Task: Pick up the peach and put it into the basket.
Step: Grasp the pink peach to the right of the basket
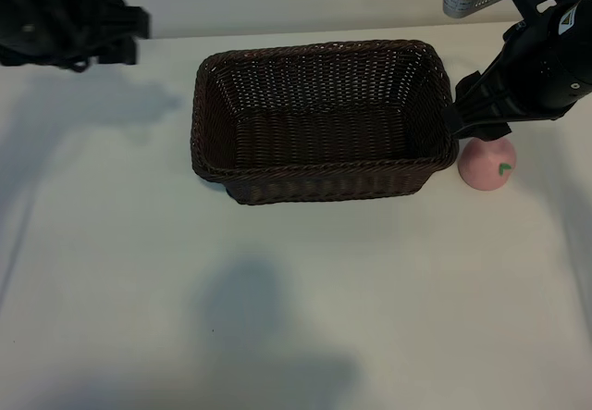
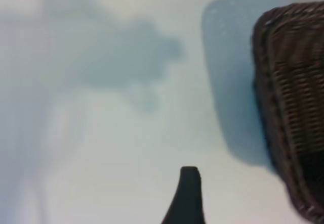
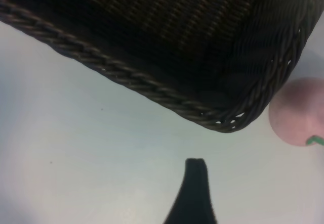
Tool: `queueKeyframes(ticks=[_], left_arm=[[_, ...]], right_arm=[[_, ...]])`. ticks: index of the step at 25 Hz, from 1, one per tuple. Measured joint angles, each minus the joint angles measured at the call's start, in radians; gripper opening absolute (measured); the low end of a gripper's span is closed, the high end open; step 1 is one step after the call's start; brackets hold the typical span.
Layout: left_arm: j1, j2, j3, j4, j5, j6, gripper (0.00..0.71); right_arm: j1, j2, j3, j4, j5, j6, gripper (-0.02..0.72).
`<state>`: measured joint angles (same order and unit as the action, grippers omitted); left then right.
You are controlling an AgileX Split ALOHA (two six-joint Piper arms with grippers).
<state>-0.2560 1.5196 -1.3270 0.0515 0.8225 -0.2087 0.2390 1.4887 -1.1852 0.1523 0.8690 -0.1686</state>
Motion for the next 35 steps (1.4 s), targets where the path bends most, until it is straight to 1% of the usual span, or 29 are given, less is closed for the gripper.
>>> queueKeyframes(ticks=[4,8,11,13,17,20,22,32,35], left_arm=[[0.035,-0.085,0.000,0.057,0.068,0.020,0.641],[0.075,-0.210,0.000,0.069,0.138,0.086,0.624],[0.084,-0.331,0.003,0.068,0.178,0.150,0.611],[0.084,-0.418,0.032,0.068,0.180,0.166,0.606],[0.084,-0.615,0.177,0.069,0.185,0.158,0.599],[0.084,-0.770,0.321,0.075,0.193,0.141,0.599],[0.084,-0.838,0.398,0.073,0.201,0.131,0.598],[0.084,-1.190,0.663,-0.018,0.242,0.146,0.598],[0.084,-1.289,0.720,-0.030,0.243,0.150,0.598]], right_arm=[[0.000,0.000,0.000,0.000,0.000,0.000,0.593],[0.000,0.000,0.000,0.000,0.000,0.000,0.593],[0.000,0.000,0.000,0.000,0.000,0.000,0.593],[0.000,0.000,0.000,0.000,0.000,0.000,0.593],[0.000,0.000,0.000,0.000,0.000,0.000,0.593],[0.000,0.000,0.000,0.000,0.000,0.000,0.593],[0.000,0.000,0.000,0.000,0.000,0.000,0.593],[0.000,0.000,0.000,0.000,0.000,0.000,0.593],[0.000,0.000,0.000,0.000,0.000,0.000,0.593]])
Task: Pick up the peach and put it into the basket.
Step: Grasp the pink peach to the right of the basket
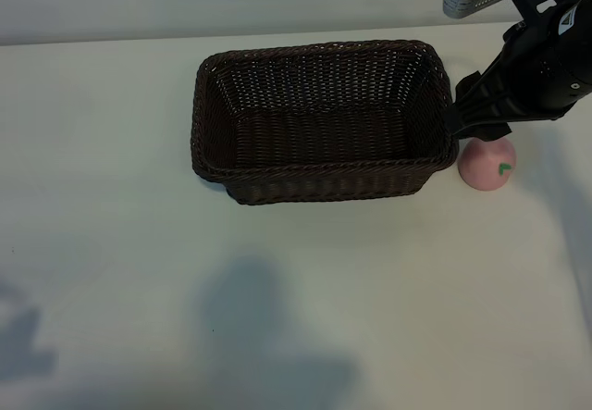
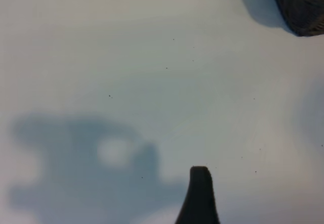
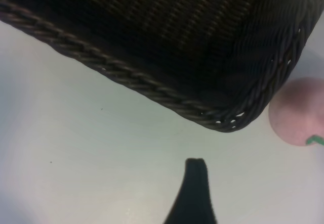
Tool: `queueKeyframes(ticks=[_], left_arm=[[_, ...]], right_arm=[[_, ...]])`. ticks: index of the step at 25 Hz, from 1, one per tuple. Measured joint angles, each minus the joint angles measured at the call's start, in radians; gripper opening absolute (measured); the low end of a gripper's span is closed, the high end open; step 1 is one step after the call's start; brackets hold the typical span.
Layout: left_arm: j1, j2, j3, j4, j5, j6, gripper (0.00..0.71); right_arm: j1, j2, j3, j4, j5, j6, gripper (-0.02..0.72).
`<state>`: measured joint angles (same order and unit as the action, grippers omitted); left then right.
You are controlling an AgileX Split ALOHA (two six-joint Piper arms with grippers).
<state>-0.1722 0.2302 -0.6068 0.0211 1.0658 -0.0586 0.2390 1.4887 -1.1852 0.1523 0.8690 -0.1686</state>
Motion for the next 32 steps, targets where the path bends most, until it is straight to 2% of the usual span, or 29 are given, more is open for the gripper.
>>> queueKeyframes(ticks=[6,20,23,28,32], left_arm=[[0.000,-0.122,0.059,0.000,0.032,0.026,0.598],[0.000,-0.143,0.107,0.031,0.027,0.026,0.597],[0.000,-0.143,0.107,0.031,0.027,0.026,0.597],[0.000,-0.192,0.107,0.031,0.024,0.026,0.597],[0.000,-0.238,0.107,0.031,0.028,0.026,0.597]], right_arm=[[0.000,0.000,0.000,0.000,0.000,0.000,0.593],[0.000,0.000,0.000,-0.006,0.000,0.000,0.593],[0.000,0.005,0.000,-0.040,0.000,0.012,0.593],[-0.003,0.065,0.000,-0.170,0.005,0.108,0.593],[-0.034,0.122,0.000,-0.215,0.016,0.097,0.593]])
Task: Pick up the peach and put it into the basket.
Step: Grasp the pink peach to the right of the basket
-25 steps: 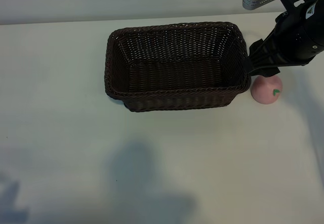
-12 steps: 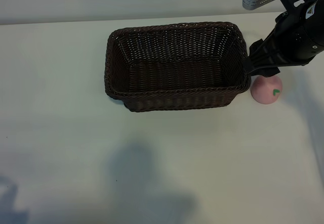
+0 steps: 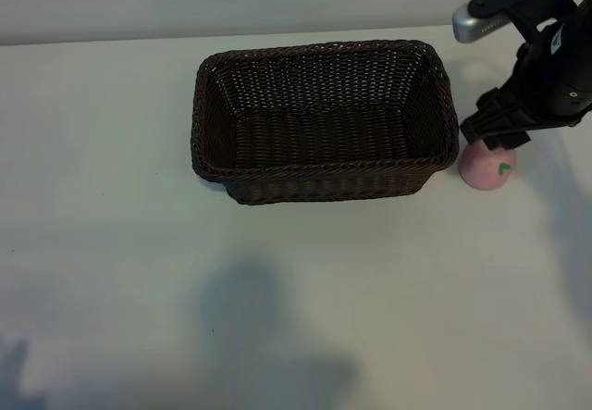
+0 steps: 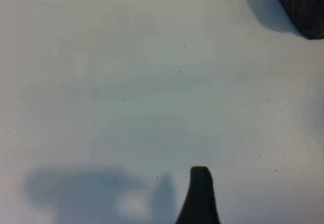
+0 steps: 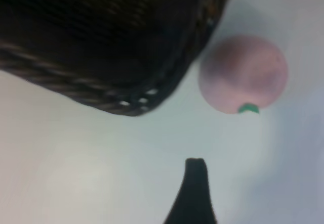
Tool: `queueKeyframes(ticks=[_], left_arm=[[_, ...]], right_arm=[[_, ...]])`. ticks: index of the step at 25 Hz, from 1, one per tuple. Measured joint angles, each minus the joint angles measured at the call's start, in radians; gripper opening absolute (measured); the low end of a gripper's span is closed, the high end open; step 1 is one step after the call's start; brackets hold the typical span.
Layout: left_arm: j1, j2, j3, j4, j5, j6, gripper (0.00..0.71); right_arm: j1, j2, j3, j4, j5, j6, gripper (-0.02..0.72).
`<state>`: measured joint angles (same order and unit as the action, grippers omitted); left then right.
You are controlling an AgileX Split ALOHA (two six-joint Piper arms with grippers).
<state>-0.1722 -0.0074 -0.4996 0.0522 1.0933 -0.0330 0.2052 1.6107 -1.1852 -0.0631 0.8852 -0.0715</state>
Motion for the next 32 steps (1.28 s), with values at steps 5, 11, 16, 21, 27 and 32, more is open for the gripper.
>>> queueKeyframes(ticks=[5,11,16,21,27,32], left_arm=[[0.000,-0.001,0.000,0.000,-0.001,0.000,0.597],[0.025,-0.001,0.000,0.000,-0.002,0.001,0.596],[0.080,-0.001,0.000,0.000,-0.002,0.002,0.596],[0.090,-0.001,0.000,0.000,-0.002,0.002,0.596],[0.090,-0.001,0.000,0.000,-0.002,0.002,0.596],[0.090,-0.001,0.000,0.000,-0.002,0.002,0.596]], right_arm=[[-0.044,0.045,0.000,-0.010,0.001,-0.136,0.593],[-0.064,0.070,0.000,0.022,-0.009,-0.285,0.593],[-0.064,0.131,0.000,0.076,-0.037,-0.365,0.593],[-0.064,0.198,0.000,0.078,-0.075,-0.373,0.593],[-0.069,0.256,0.000,0.073,-0.166,-0.371,0.593],[-0.097,0.292,0.000,0.071,-0.218,-0.356,0.578]])
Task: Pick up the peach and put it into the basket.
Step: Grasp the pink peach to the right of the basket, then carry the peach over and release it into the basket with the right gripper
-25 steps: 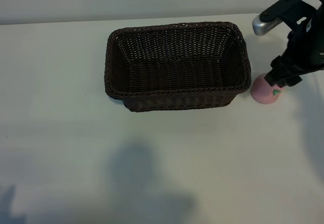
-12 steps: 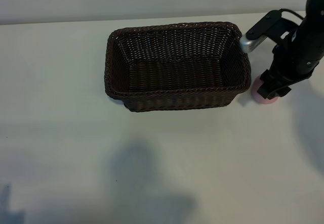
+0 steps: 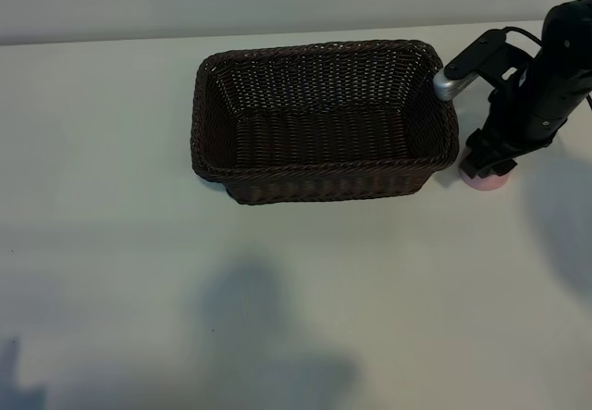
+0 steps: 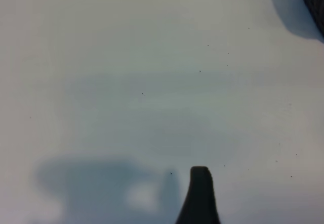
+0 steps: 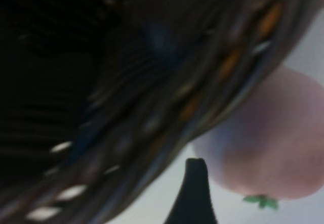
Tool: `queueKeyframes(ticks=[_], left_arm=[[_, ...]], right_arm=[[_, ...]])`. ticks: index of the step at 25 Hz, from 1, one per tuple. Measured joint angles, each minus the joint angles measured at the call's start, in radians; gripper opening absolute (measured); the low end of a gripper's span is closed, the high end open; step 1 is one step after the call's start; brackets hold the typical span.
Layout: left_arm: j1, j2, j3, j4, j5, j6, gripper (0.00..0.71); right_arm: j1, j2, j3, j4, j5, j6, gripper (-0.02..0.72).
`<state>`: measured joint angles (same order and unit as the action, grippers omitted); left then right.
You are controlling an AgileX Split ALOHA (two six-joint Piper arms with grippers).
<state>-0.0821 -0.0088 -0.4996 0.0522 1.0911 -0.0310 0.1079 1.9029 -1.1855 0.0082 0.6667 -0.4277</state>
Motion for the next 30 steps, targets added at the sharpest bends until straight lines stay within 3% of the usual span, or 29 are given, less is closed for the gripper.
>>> queueKeyframes(ticks=[3,8,12,15,30], left_arm=[[0.000,0.000,0.000,0.000,0.000,0.000,0.596],[0.000,0.000,0.000,0.000,0.000,0.002,0.596],[0.000,0.000,0.000,0.000,0.000,0.003,0.596],[0.000,0.000,0.000,0.000,0.000,0.003,0.596],[0.000,0.000,0.000,0.000,0.000,0.003,0.596]], right_arm=[[-0.015,0.011,0.000,-0.008,-0.015,0.020,0.498],[-0.027,0.011,0.000,-0.008,-0.043,0.056,0.205],[-0.031,0.011,0.000,-0.008,-0.046,0.068,0.078],[-0.031,0.011,0.000,-0.008,-0.047,0.077,0.043],[-0.031,-0.043,0.000,-0.023,-0.038,0.121,0.040]])
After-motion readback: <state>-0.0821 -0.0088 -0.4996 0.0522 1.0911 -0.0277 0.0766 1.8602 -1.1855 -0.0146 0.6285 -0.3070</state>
